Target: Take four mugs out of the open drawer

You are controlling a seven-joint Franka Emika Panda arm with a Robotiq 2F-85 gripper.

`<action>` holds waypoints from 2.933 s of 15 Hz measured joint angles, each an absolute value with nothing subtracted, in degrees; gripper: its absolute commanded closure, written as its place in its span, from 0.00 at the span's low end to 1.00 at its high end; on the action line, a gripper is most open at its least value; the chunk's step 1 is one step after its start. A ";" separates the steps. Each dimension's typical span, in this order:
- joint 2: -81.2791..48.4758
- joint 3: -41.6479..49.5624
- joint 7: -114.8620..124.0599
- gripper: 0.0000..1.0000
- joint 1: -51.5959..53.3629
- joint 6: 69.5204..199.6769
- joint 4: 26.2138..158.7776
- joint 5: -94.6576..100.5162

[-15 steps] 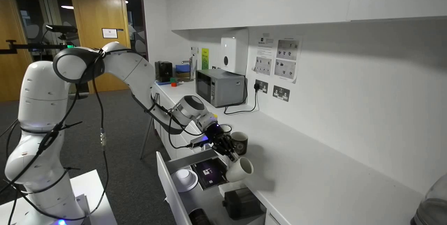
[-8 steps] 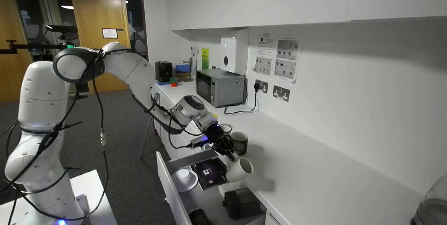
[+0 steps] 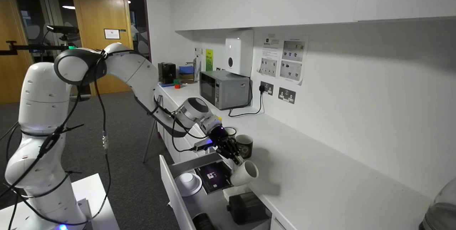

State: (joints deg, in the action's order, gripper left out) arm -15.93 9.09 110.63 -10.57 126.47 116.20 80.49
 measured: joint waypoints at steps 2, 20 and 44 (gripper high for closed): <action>-15.93 9.09 110.63 0.80 -10.57 126.47 116.20 80.49; -16.32 8.89 111.41 0.95 -10.32 126.47 116.84 80.57; -18.16 9.62 127.85 0.95 -12.47 128.90 117.13 104.36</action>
State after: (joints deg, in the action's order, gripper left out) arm -18.16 9.62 127.85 -12.47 128.90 117.13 104.36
